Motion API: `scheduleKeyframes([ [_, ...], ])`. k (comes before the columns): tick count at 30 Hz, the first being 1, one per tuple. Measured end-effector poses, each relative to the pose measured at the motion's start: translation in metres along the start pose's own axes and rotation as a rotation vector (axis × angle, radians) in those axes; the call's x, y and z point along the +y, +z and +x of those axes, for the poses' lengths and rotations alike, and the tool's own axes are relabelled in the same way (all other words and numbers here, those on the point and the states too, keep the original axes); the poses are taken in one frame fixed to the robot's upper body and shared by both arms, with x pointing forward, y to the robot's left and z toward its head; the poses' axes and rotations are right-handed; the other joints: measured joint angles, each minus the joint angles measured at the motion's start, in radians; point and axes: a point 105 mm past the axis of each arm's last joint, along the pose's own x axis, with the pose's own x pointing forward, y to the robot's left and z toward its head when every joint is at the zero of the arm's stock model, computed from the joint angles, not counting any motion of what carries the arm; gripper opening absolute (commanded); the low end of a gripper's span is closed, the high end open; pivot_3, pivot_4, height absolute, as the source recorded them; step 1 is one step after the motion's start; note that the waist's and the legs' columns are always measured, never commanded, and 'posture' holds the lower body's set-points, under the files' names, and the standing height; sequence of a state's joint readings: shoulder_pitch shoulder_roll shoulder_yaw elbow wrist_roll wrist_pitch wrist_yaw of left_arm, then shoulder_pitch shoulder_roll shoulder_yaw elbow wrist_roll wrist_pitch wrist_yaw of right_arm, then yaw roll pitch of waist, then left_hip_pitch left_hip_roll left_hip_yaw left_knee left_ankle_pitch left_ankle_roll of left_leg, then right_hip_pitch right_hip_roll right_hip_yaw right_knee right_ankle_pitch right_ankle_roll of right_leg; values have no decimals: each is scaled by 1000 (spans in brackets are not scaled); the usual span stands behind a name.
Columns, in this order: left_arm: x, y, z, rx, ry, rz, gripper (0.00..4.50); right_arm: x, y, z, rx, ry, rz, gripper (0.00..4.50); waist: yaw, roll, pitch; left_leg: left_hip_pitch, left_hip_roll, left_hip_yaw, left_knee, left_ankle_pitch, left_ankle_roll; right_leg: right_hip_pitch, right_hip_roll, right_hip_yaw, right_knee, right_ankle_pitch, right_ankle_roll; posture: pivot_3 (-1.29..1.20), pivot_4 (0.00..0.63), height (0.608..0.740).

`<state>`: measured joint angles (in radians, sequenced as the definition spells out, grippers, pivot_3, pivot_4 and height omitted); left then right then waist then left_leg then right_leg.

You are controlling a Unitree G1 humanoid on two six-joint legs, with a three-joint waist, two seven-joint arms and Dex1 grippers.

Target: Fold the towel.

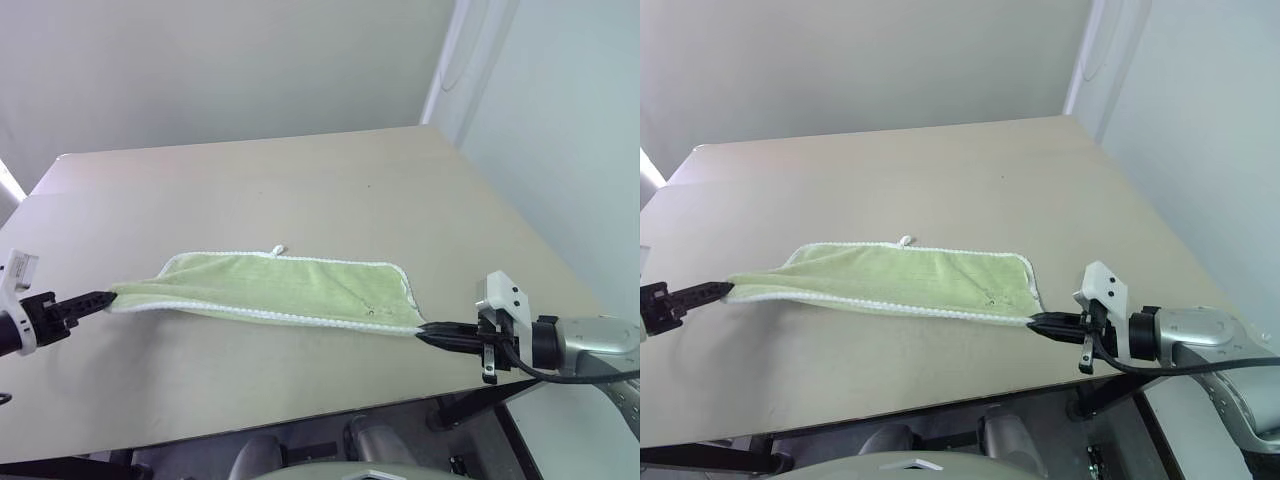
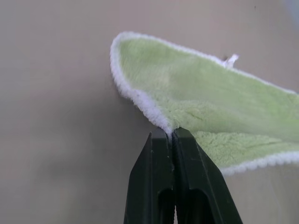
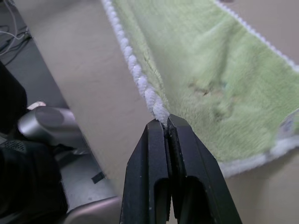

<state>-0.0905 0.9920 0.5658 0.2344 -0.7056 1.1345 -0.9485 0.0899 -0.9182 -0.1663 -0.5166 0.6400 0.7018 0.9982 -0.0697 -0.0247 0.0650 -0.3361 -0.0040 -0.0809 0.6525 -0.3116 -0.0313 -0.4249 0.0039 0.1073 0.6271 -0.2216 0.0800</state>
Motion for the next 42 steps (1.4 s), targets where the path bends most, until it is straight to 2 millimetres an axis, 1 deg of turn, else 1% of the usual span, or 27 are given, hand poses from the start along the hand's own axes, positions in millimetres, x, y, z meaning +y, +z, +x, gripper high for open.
scheduleKeyframes([
  [5, -3, 6, 23, -47, -33, -44, 0, -21, -2, 8, -14, -38, -1, 31, 0, -1, 0, 0, 0, 0, -2, 0, 0, -1, 1, 0, 1, 0, 0, 0, 0, 740],
  [7, -6, 15, 35, -87, -52, -69, 0, -32, -2, 12, -25, -57, 9, 31, 1, -1, 0, -1, 0, 0, -2, 0, 0, -1, 1, 0, 1, 1, 0, 0, 0, 740],
  [10, -4, 19, 47, -115, -45, -107, 0, -49, -1, 18, -51, -105, 27, 31, 1, -1, -1, -1, 0, 0, -1, 0, 0, -1, 1, 0, 2, 1, 0, 0, 0, 740],
  [13, 2, 17, 56, -129, -17, -147, 0, -61, 3, 23, -68, -143, 35, 31, 0, -1, -1, -1, 0, 0, -1, 0, 0, -1, 1, 0, 2, 1, 0, 0, 0, 740],
  [15, 6, 13, 61, -126, 2, -169, 0, -67, 6, 27, -77, -158, 31, 31, 0, -1, -1, -1, 0, 0, -1, 0, 0, -1, 1, 0, 3, 2, -1, 0, 0, 740],
  [17, 7, 8, 66, -122, 2, -182, 0, -70, 5, 32, -80, -164, 39, 31, 1, -1, -1, -1, 0, -1, -1, 0, 0, -1, 1, 0, 3, 2, -1, 0, 0, 740],
  [22, 7, 6, 71, -127, 12, -199, 0, -78, 2, 43, -72, -184, 54, 31, 2, -1, -1, -1, 0, -1, 0, 1, 0, -1, 1, 0, 3, 2, -1, 0, 0, 740],
  [26, 5, 8, 77, -146, 9, -220, 0, -87, 8, 52, -94, -214, 47, 31, 0, -1, -1, -1, 0, -1, 1, 1, -1, 0, 1, 0, 3, 4, 0, 0, 0, 740],
  [30, 10, 10, 78, -176, 34, -252, 0, -102, 10, 53, -97, -271, 41, 31, 0, -1, -1, -1, 0, -1, 1, 1, -1, 0, 1, 0, 3, 5, 0, 0, 0, 740],
  [37, 16, 15, 78, -220, 80, -284, 0, -119, 4, 59, -75, -332, 46, 31, 0, -1, -2, -1, 0, -1, 1, 1, -1, 0, 1, 0, 3, 6, 0, 0, 0, 740],
  [39, 19, 15, 82, -230, 95, -301, 0, -123, 5, 63, -79, -339, 48, 31, 0, -1, -2, -1, 0, -2, 1, 1, -1, 0, 1, 0, 4, 6, -1, 0, 0, 740],
  [42, 18, 12, 91, -230, 101, -324, 0, -123, 8, 69, -85, -333, 41, 31, 0, -1, -2, -1, 0, -2, 1, 2, -2, 0, 1, 0, 4, 7, -1, 0, 0, 740],
])
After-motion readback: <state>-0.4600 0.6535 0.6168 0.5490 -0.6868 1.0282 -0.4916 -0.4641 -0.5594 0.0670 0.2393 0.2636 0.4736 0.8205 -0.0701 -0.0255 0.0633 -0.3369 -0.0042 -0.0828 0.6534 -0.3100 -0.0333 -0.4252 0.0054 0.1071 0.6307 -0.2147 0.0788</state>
